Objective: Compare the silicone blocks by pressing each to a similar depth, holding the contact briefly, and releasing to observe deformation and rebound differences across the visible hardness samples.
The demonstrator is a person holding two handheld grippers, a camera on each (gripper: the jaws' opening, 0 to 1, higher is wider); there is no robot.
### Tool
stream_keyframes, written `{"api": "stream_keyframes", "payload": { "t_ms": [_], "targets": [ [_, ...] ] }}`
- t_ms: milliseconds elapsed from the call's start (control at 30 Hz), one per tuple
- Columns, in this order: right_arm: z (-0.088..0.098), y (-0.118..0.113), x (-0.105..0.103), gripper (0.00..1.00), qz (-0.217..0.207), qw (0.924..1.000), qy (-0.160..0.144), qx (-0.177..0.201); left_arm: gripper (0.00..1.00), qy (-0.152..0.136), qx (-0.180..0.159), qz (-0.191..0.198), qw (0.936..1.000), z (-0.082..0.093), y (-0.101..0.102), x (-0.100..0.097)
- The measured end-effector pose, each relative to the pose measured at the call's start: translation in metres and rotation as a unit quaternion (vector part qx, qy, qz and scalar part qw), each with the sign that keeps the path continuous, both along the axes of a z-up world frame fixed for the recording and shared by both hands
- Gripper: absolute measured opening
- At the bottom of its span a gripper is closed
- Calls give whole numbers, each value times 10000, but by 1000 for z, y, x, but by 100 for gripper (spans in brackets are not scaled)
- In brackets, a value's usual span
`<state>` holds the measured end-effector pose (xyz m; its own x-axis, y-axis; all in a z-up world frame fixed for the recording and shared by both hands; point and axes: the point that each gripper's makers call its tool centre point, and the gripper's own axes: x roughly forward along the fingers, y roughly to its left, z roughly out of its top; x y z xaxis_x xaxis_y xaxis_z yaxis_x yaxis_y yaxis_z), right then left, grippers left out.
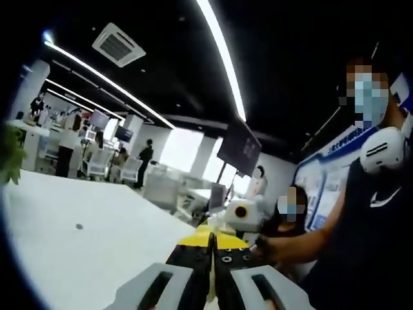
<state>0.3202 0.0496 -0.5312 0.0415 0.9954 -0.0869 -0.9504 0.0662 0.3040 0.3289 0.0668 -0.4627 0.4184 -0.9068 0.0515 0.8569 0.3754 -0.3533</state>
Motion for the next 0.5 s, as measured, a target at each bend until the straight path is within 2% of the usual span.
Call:
{"api": "stream_keyframes", "payload": {
  "t_ms": [200, 333, 500],
  "targets": [
    [-1, -2, -3, 0, -38, 10000, -30, 9, 0, 64, 32, -75, 9999, -2, -2, -4],
    [1, -2, -4, 0, -125, 9999, 109, 29, 0, 254, -193, -159, 9994, 0, -2, -1],
    [-1, -4, -1, 0, -135, 9999, -18, -51, 0, 132, -102, -183, 9997, -2, -5, 2]
  ]
}}
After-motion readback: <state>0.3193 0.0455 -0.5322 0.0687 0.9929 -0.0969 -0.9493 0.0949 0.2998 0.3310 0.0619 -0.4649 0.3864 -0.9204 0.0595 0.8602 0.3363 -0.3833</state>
